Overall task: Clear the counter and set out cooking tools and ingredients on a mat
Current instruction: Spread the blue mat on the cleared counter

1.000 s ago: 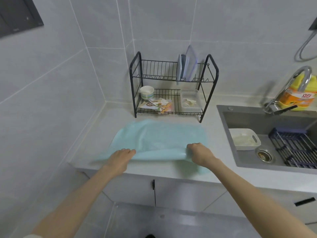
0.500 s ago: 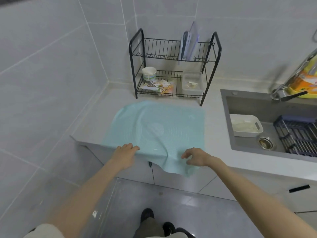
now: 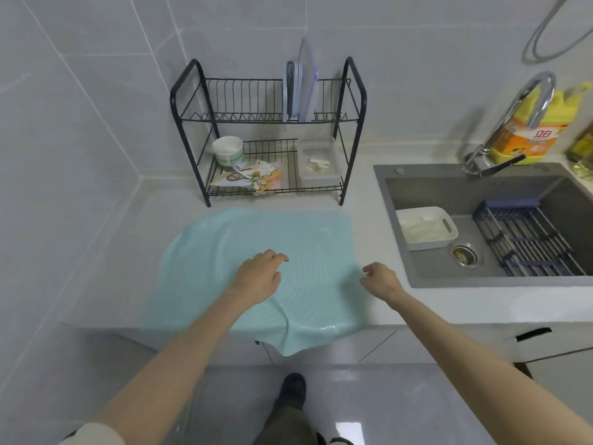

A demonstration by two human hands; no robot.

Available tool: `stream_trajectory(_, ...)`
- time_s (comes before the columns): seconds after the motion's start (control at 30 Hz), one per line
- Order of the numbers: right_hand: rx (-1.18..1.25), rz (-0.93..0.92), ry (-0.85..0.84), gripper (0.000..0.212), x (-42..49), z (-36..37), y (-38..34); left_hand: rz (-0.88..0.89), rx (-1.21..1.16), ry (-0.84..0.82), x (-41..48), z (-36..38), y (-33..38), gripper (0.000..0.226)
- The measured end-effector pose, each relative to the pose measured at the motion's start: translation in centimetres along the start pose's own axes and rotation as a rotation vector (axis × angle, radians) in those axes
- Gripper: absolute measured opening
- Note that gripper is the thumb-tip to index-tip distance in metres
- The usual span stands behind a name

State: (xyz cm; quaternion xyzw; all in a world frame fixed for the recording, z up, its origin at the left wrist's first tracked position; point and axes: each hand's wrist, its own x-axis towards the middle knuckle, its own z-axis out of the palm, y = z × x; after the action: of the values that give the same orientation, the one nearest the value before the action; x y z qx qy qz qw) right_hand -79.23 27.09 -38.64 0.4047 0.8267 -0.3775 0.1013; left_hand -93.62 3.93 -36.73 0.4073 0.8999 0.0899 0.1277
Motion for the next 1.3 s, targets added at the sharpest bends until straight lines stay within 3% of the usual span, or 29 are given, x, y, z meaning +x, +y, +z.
stream_trajectory(0.37,0.253,0.211,0.093,0.041,9.1,-0.8,-3.6,0.087,-0.063,-0.106,16.2,0.9,-1.4,0.042)
stream_trajectory(0.47,0.215,0.27,0.099,0.026,11.0,-0.4,-4.1,0.072,-0.06,-0.135,19.1,1.7,-2.0,0.044)
stream_trajectory(0.67,0.103,0.374,0.146,0.031,12.8,0.2,-4.9,0.035,-0.112,-0.128,22.9,3.3,-2.6,0.041)
stream_trajectory(0.97,-0.053,0.33,0.16,0.024,13.2,0.9,-5.8,0.04,-0.117,-0.006,24.3,4.0,-2.7,0.015)
stream_trajectory(1.3,-0.203,0.186,0.176,0.018,13.5,-0.3,-6.0,-0.014,-0.191,0.067,24.3,3.7,-2.2,0.01)
